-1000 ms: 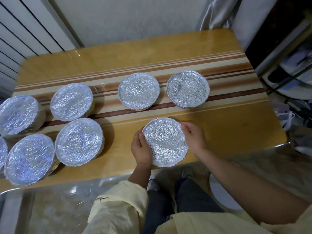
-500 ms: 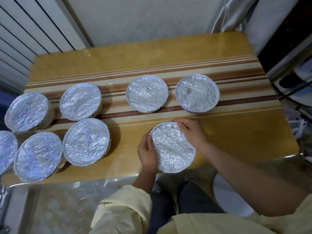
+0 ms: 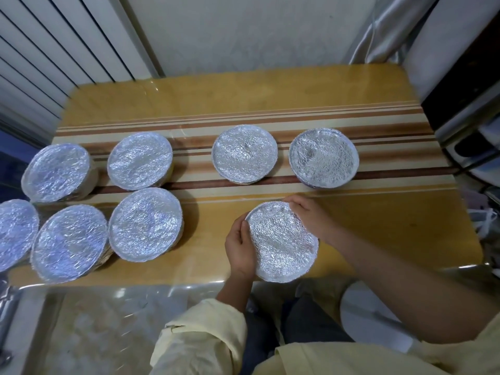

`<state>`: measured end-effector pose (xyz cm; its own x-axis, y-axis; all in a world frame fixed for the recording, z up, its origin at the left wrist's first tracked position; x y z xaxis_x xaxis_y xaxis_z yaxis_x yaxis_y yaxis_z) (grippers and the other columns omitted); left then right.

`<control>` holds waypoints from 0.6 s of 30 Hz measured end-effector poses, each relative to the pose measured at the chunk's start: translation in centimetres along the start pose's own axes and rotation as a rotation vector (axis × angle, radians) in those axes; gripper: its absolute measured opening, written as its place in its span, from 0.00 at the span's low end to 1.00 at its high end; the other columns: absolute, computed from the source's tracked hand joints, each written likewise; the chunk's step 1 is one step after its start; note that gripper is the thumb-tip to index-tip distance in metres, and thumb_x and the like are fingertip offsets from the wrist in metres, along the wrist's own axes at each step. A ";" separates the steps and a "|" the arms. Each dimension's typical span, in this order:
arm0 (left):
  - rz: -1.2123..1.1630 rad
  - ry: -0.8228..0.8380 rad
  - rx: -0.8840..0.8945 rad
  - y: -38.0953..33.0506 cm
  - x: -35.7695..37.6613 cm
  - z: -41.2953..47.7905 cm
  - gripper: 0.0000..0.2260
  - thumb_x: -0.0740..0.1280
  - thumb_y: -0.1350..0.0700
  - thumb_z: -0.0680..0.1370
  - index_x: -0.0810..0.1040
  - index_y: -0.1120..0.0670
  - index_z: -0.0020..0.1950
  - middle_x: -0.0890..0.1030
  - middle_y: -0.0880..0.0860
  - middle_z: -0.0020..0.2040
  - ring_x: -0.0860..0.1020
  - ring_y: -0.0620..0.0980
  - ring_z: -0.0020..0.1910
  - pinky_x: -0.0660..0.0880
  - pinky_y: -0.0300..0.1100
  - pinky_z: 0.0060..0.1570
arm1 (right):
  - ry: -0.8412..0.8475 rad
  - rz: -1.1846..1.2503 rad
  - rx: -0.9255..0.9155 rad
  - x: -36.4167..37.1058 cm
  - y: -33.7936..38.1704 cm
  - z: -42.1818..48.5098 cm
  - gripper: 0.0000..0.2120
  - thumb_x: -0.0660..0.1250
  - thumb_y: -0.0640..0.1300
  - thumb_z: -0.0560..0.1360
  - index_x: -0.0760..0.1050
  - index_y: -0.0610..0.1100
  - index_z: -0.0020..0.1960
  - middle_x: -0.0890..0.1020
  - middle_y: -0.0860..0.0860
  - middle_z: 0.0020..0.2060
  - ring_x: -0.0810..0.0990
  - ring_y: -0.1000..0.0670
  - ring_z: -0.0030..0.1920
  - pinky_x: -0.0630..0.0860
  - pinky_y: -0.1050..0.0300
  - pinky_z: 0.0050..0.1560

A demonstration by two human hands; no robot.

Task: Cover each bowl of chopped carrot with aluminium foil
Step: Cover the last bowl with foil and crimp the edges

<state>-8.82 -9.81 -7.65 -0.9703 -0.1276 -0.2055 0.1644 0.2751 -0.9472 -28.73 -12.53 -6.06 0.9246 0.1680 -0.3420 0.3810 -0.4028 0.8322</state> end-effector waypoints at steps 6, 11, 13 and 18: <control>-0.011 -0.037 -0.001 -0.2 -0.2 -0.3 0.13 0.57 0.63 0.84 0.80 0.58 0.61 0.83 0.53 0.55 0.79 0.48 0.55 0.74 0.34 0.56 | 0.029 -0.023 -0.017 0.1 0.2 0.4 0.14 0.55 0.40 0.82 0.74 0.41 0.65 0.73 0.50 0.33 0.66 0.50 0.28 0.64 0.59 0.28; -0.055 -0.225 -0.054 -0.1 -2.2 -1.5 0.12 0.56 0.63 0.84 0.78 0.58 0.60 0.81 0.52 0.53 0.77 0.49 0.53 0.74 0.38 0.54 | -0.137 0.049 -0.062 -2.0 -0.2 -0.9 0.14 0.61 0.40 0.80 0.74 0.43 0.65 0.80 0.47 0.56 0.78 0.48 0.56 0.72 0.48 0.62; -0.070 -0.277 -0.106 0.1 -2.8 -2.2 0.12 0.55 0.62 0.85 0.76 0.57 0.61 0.79 0.52 0.53 0.76 0.51 0.53 0.71 0.41 0.52 | -0.251 0.038 -0.063 -2.5 -1.2 -1.9 0.09 0.64 0.38 0.77 0.79 0.46 0.54 0.82 0.51 0.48 0.80 0.52 0.51 0.76 0.50 0.57; 0.017 -0.363 -0.255 1.8 -4.4 -4.4 0.06 0.55 0.59 0.84 0.72 0.56 0.56 0.77 0.54 0.50 0.74 0.56 0.50 0.66 0.43 0.50 | -0.468 0.063 -0.003 -2.5 -3.5 -4.8 0.01 0.71 0.44 0.73 0.81 0.48 0.43 0.83 0.52 0.37 0.80 0.52 0.39 0.77 0.51 0.45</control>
<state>-5.01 -4.53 -7.34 -0.8351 -0.4352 -0.3364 0.0860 0.5008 -0.8613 -32.34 -7.21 -5.99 0.8474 -0.2807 -0.4506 0.3250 -0.3967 0.8585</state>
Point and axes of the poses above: each hand's wrist, its own z-axis towards the middle knuckle, its own x-axis out of the palm, y = z × x, the point moved 10 cm from there along z, towards the middle knuckle
